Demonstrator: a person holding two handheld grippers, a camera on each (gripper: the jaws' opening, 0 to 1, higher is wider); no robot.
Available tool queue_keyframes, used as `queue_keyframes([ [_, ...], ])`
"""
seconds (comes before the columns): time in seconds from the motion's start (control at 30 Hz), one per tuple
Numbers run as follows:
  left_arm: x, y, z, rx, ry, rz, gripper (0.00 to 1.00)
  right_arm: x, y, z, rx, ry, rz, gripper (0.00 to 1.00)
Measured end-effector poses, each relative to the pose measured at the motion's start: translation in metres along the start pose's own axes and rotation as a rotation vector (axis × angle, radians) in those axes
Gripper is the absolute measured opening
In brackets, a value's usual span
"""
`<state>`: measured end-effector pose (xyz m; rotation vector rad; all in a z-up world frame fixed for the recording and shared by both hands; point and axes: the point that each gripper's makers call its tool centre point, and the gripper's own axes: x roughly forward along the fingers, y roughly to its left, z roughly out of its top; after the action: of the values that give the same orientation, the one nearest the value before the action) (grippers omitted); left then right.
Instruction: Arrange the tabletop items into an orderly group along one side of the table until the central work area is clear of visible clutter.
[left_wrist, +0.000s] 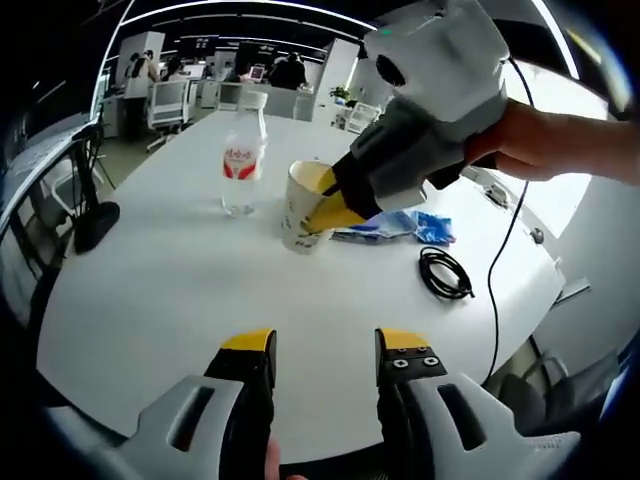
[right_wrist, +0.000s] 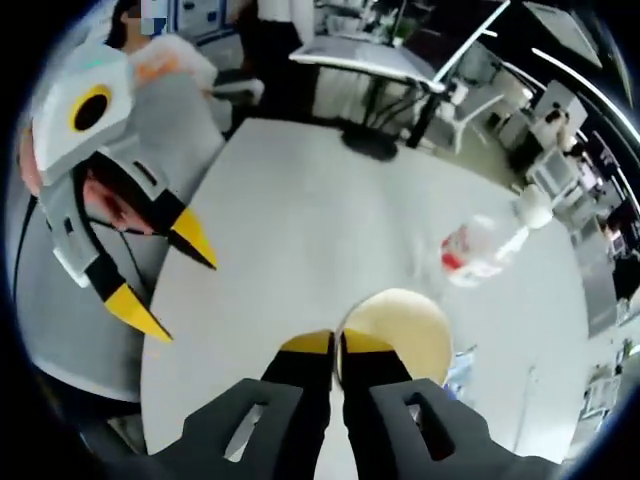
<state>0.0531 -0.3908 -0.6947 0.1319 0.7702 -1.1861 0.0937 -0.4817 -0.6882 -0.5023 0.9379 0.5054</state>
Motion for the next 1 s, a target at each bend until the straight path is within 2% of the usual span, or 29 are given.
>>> queue_keyframes([
  [0.27,0.002,-0.002,0.003,0.008,-0.001,-0.006,0.38,-0.019,-0.006,-0.026,0.085,-0.005,-0.042,0.00],
  [0.4,0.000,-0.004,0.004,0.022,-0.001,-0.016,0.38,-0.019,-0.007,-0.031,0.106,-0.001,-0.050,0.00],
  [0.67,-0.002,-0.005,0.001,0.038,0.007,-0.032,0.39,-0.013,-0.010,-0.018,0.134,-0.016,-0.054,0.00],
  [1.0,-0.006,-0.002,0.005,0.060,0.008,-0.064,0.39,0.002,-0.045,0.009,0.149,-0.027,-0.069,0.00],
])
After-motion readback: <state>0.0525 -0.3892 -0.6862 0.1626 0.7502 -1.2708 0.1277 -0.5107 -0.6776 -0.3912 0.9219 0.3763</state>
